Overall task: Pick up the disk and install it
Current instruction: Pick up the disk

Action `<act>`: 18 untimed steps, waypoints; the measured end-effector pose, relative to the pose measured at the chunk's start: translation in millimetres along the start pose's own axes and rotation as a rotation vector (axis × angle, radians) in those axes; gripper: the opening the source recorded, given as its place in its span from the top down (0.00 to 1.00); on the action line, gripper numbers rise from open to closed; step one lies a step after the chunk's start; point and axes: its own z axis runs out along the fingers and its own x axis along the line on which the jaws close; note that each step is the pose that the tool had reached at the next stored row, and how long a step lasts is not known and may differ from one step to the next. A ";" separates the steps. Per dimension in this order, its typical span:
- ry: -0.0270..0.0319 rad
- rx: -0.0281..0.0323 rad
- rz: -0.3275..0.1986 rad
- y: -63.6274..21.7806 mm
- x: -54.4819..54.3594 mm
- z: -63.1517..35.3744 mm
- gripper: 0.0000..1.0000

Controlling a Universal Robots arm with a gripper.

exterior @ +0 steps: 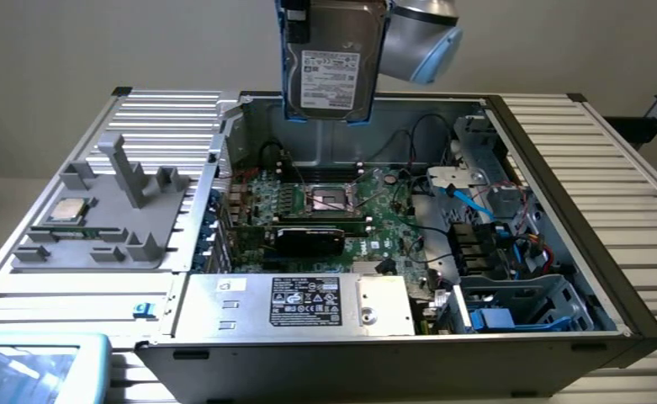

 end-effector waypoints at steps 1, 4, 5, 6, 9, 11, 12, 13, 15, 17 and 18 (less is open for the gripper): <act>0.0000 0.0001 0.000 2.8 -1.4 -0.1 0.63; 0.0000 0.0006 0.000 12.1 -5.6 -0.4 0.63; -0.0001 0.0009 0.000 15.4 -7.0 -0.6 0.63; -0.0002 0.0011 0.000 18.7 -8.5 -0.7 0.63; -0.0002 0.0014 0.000 28.1 -13.0 -1.0 0.63; -0.0012 0.0014 0.000 33.1 -15.9 -1.3 0.63; -0.0023 0.0013 0.000 35.3 -17.3 -1.4 0.63; -0.0035 0.0012 0.000 37.6 -18.6 -1.4 0.63; -0.0063 0.0011 0.000 41.5 -21.3 -1.7 0.63; -0.0086 0.0009 0.000 44.7 -24.3 -1.9 0.63; -0.0093 0.0009 0.000 46.4 -26.0 -2.1 0.63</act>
